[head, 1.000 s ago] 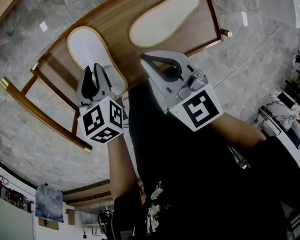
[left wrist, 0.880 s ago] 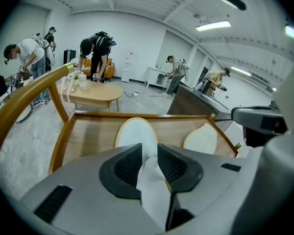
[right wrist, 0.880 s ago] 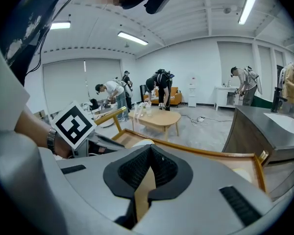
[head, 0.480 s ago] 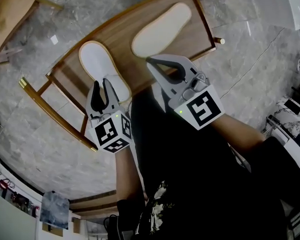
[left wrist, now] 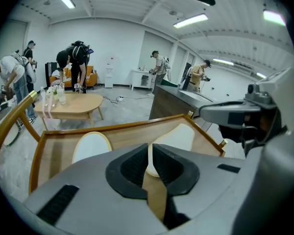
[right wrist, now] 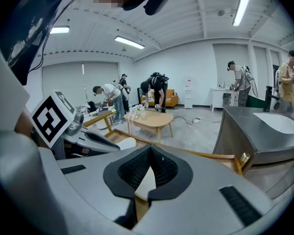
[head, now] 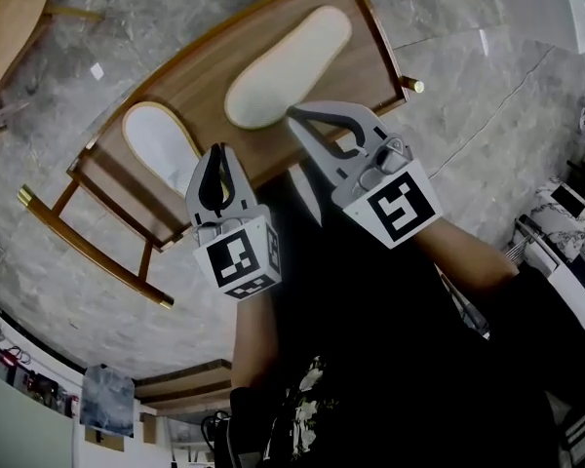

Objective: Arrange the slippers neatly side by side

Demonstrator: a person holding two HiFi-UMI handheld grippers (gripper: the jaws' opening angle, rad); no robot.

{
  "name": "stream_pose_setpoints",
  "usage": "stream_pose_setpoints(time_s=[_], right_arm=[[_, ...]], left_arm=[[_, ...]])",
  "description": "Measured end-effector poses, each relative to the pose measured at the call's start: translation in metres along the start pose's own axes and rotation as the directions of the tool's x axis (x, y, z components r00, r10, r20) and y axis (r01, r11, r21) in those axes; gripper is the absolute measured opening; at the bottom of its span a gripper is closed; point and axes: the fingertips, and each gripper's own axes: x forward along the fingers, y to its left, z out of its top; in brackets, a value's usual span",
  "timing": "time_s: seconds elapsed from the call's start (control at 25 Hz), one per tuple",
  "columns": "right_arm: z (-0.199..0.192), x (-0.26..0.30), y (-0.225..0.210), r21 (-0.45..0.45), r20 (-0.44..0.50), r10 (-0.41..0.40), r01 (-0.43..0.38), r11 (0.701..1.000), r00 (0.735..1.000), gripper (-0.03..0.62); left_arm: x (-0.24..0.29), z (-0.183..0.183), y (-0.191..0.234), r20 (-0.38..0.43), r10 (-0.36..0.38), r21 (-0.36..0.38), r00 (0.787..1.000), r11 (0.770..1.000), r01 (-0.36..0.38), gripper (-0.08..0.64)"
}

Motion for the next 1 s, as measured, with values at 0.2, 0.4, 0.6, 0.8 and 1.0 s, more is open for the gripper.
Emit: stream_pose_setpoints(time_s=[0.2, 0.4, 0.6, 0.8, 1.0], right_arm=[[-0.009, -0.001, -0.035, 0.015, -0.026, -0.001, 0.001, 1.0, 1.0, -0.005], [-0.015, 0.001, -0.054, -0.029, -0.043, 0.023, -0.024, 0.999, 0.999, -0.005], [-0.015, 0.008, -0.07, -0.101, -0.051, 0.052, -0.057, 0.993, 0.997, -0.005], [-0.016, 0.022, -0.081, -0.142, -0.067, 0.109, -0.118, 0.983, 0.992, 0.071], [-0.022, 0.046, -0.081, -0.217, -0.108, 0.193, -0.212, 0.953, 0.975, 0.104]], left_arm=[[0.019, -0.013, -0.036, -0.043, -0.06, -0.036, 0.997, 0.998, 0.059, 0.054], [0.037, -0.025, -0.077, -0.078, -0.12, -0.088, 0.99, 0.99, 0.113, 0.081], [0.06, -0.03, -0.107, -0.118, -0.187, -0.083, 0.975, 0.98, 0.178, 0.097], [0.077, -0.038, -0.115, -0.149, -0.211, -0.135, 0.966, 0.972, 0.192, 0.103], [0.09, -0.056, -0.111, -0.201, -0.23, -0.194, 0.952, 0.962, 0.192, 0.103]])
